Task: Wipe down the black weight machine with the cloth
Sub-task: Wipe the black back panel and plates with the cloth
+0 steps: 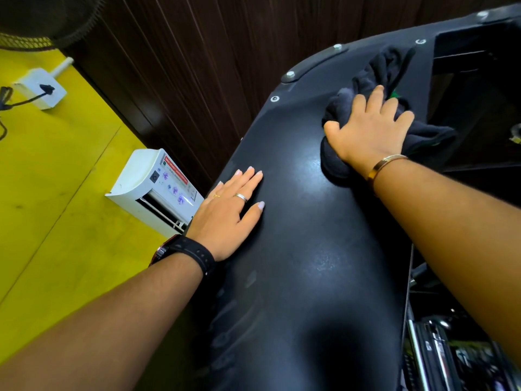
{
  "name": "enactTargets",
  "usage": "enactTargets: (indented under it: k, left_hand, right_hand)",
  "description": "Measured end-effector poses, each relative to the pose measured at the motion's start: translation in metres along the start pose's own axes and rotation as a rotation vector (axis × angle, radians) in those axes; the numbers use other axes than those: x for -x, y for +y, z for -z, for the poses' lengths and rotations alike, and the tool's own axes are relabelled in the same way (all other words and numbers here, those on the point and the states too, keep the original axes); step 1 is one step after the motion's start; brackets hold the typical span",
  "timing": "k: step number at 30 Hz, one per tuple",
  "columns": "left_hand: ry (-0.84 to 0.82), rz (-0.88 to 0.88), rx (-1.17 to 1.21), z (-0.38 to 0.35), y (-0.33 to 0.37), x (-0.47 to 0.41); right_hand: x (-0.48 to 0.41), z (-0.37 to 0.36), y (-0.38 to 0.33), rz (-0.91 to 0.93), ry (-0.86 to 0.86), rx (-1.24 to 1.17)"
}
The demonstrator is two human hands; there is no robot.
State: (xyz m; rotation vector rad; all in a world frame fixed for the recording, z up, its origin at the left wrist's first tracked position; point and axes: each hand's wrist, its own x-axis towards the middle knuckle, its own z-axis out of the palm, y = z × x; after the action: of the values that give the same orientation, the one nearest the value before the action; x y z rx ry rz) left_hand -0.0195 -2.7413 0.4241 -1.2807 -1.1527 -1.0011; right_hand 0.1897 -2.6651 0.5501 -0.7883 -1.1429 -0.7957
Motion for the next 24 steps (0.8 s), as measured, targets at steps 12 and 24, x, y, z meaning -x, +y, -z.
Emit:
enactTargets:
  k: [12,24]
  left_hand:
    - [-0.016,-0.008,-0.014,-0.001,0.000,0.000]
    - [-0.004,0.001,-0.018,-0.001,0.001,0.000]
  right_hand:
    - [0.058,0.008,-0.010,0.292,-0.041,-0.070]
    - [0.039,0.015,0.017,0.592,-0.075,-0.130]
